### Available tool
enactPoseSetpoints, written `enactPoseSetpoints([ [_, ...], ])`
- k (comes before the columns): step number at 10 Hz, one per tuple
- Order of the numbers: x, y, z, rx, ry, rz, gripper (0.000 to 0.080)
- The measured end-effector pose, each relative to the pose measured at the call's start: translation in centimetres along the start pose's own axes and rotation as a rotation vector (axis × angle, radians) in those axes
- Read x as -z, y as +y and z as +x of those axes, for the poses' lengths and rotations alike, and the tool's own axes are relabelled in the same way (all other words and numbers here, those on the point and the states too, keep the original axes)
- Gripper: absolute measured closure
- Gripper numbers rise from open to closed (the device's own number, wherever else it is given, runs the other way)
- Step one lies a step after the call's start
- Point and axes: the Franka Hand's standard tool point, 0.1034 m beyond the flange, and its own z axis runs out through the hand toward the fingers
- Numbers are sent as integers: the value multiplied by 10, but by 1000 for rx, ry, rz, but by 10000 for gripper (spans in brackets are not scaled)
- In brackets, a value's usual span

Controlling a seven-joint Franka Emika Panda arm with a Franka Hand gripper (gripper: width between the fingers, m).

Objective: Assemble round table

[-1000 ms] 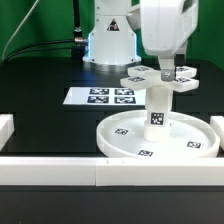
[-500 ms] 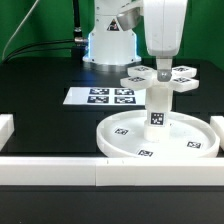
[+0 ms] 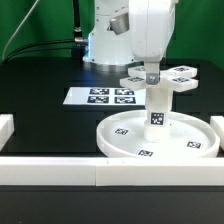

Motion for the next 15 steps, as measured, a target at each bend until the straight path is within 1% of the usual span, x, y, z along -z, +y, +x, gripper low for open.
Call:
enactPoseSetpoints([
  [2,-4,-2,1,-2,-1,6,151],
  [7,-7,-3,2,-1,-2,10,151],
  [8,-7,-3,2,-1,-2,10,286],
  [9,-7,-3,1,-1,-2,10,286],
  [10,-7,-3,1,-19,-2,10,356],
  [13,-7,-3,1,-73,-1,11,356],
  [15,-7,-3,0,-300,-1,12,356],
])
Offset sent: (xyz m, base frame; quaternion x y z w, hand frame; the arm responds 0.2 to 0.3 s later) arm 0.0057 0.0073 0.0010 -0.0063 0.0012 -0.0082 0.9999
